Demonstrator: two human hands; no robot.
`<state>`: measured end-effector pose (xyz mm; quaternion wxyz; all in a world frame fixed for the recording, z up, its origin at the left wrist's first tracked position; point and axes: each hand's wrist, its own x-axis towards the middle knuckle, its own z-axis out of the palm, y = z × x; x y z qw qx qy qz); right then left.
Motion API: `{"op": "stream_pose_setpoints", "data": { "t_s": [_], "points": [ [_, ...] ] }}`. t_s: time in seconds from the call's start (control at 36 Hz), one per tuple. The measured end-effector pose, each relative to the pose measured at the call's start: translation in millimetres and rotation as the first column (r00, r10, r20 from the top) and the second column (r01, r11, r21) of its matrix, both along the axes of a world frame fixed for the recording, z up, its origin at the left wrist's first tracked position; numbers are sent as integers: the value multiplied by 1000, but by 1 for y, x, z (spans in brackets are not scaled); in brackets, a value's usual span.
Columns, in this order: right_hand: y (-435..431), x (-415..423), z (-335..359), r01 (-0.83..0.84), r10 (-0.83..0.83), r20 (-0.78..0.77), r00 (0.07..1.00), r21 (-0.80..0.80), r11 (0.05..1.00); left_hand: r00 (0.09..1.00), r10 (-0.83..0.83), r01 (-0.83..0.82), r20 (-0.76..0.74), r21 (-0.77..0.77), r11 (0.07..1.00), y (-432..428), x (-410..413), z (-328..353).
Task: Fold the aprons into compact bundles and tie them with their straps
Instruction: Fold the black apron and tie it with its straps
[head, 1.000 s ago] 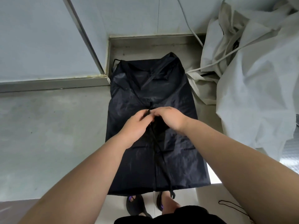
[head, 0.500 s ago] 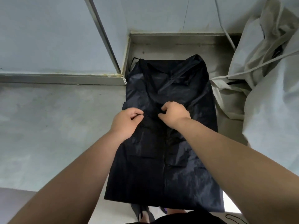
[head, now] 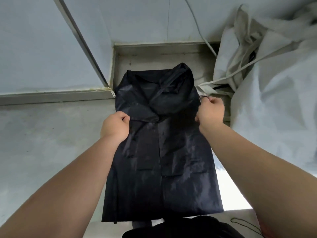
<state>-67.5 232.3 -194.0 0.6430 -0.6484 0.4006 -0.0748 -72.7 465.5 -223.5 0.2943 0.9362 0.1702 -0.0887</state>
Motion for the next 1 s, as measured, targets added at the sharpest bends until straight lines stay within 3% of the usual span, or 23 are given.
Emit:
{"op": "stream_pose_setpoints", "data": {
  "t_s": [0.08,0.14,0.17,0.22,0.25,0.28,0.33,0.39,0.42,0.44,0.53,0.64,0.69,0.78,0.89,0.94,1.0],
  "points": [
    [-11,-9,-7,168,-167,-74,983,2,986,1000,-5,5,3,32,999,1,5,1],
    [-14,-11,-6,259,-251,-66,966,221,940,1000,-1,1,-2,39,999,3,7,0],
    [-16,-13,-6,218,-200,-103,974,218,951,1000,-3,3,-1,38,999,3,8,0],
    [-16,-21,0,-101,52,-391,919,-106,989,1000,-7,7,2,49,999,3,11,0],
    [-15,-29,5,-342,167,-518,839,-264,902,1000,-6,6,6,59,998,2,12,0],
    [-14,-32,7,-488,179,-611,771,-386,783,1000,-7,6,11,72,997,2,13,1],
    [-17,-31,2,-583,281,-596,752,-403,706,999,-24,21,24,107,994,0,14,2],
    [-15,-32,-4,-372,237,-397,887,-308,876,997,-61,55,46,127,990,0,16,4],
    [-12,-32,-8,-358,260,-304,916,-329,874,996,-79,72,51,131,989,1,17,4],
    [-9,-31,-6,-401,326,-248,912,-383,832,994,-91,84,52,134,987,2,19,4],
    [-3,-28,-10,-657,551,-383,742,-578,484,993,-108,97,57,173,980,6,22,6],
    [6,-18,-13,-804,601,-581,549,-563,191,974,-224,198,35,349,916,6,16,9],
    [9,-13,-15,-840,611,-630,479,-532,110,940,-328,280,97,336,899,3,10,8],
    [10,-4,-16,-865,617,-682,393,-503,-5,867,-485,462,116,181,868,-6,6,1],
    [16,7,-16,-873,582,-748,318,-471,-128,874,-485,477,36,124,870,-13,7,-9],
    [19,10,-17,-860,576,-750,325,-488,-150,882,-470,461,38,137,877,-13,9,-11],
    [20,14,-19,-862,597,-727,339,-494,-113,885,-464,453,37,154,878,-14,14,-11]
  ]
}}
